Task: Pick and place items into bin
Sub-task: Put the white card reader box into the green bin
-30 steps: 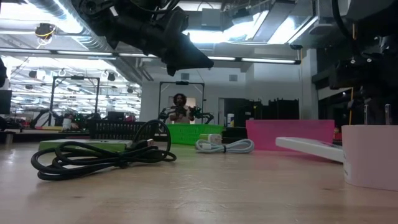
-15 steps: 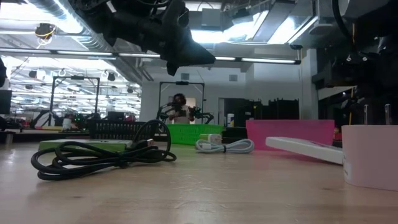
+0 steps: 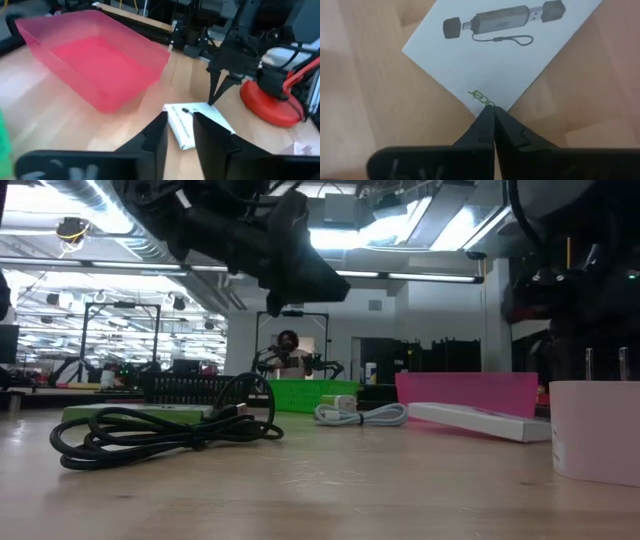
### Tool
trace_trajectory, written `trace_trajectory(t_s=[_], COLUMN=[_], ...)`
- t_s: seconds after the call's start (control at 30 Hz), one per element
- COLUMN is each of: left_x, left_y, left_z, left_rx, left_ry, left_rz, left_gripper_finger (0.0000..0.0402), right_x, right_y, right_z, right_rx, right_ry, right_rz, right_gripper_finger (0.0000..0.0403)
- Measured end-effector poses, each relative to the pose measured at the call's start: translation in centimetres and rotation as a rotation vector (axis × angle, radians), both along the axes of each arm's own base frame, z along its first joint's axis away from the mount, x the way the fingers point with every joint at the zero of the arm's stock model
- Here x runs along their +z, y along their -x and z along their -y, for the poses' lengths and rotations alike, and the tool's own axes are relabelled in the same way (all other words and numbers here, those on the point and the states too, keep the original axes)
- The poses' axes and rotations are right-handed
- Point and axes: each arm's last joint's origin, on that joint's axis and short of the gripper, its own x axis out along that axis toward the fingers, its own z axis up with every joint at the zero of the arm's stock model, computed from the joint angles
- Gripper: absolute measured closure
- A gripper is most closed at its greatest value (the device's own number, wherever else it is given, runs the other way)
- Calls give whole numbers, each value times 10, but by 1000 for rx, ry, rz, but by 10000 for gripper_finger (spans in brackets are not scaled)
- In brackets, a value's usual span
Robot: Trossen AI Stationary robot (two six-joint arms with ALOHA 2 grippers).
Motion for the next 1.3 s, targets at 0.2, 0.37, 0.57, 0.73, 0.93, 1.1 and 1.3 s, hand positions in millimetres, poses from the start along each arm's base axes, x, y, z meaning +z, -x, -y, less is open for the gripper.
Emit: trace_trajectory(t_s=[0.2,0.37,0.57,0.73,0.93,1.1,1.3], left_x=[-20,-35,-42,-41,-57,-67,-67], left_y=[-8,-16,-23,-32,-44,-55,-56], left_z=[1,9,25,39,47,47,43], left_rx=[11,-1,-53,-89,-49,-31,41], left_ry=[184,299,366,384,485,522,507], left_rz=[-17,-14,-2,-30,-135,-150,-144], left_gripper_finger=[243,211,205,206,206,206,206], right_x=[-2,-9,-11,-11,-11,-11,-12], right_y=[-3,-9,-14,-13,-13,-13,-13], right_z=[5,6,5,5,5,5,5], right_rx=[-24,-16,8,5,6,6,25], right_ry=[5,24,23,19,17,17,23], right_rz=[-6,-9,14,12,11,11,10], right_gripper_finger=[403,403,403,403,403,403,403])
